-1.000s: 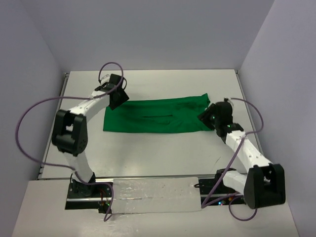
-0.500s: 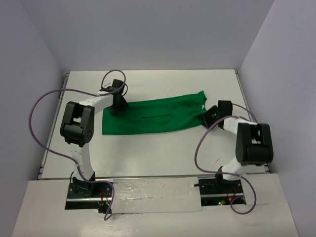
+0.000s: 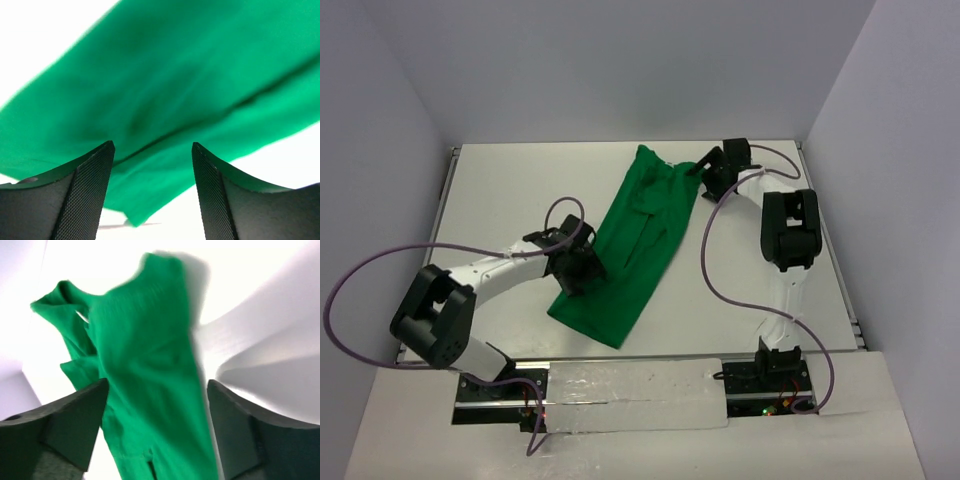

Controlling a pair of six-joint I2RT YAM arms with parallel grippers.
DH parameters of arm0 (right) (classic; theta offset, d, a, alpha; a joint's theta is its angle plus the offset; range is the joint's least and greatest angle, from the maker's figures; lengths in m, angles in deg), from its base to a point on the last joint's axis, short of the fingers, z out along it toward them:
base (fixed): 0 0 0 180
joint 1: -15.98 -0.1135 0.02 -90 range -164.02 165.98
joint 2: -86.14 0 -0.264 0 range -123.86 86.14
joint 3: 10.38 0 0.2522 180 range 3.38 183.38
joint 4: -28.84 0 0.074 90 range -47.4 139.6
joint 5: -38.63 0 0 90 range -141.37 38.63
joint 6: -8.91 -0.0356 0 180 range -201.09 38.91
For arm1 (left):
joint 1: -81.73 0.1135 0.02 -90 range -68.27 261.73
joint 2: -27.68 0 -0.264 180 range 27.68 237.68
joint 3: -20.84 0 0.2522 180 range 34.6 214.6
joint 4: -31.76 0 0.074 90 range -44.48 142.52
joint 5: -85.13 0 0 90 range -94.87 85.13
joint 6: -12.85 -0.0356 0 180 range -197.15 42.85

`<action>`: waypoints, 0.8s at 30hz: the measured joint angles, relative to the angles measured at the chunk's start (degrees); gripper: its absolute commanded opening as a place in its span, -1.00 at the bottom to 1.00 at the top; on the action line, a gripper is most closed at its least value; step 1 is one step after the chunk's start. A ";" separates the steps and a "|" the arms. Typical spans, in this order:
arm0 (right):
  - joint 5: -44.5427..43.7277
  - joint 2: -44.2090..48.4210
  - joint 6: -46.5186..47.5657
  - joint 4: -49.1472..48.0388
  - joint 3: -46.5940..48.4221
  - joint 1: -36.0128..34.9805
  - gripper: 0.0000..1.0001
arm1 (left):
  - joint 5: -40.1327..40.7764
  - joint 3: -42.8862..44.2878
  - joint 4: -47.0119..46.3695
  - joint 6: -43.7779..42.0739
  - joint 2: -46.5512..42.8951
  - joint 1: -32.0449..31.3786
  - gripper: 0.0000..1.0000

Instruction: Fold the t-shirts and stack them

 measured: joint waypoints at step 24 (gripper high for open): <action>-3.94 36.62 3.70 -7.33 -50.54 -20.87 0.05 | 7.35 19.72 9.43 -12.69 -10.59 17.72 0.41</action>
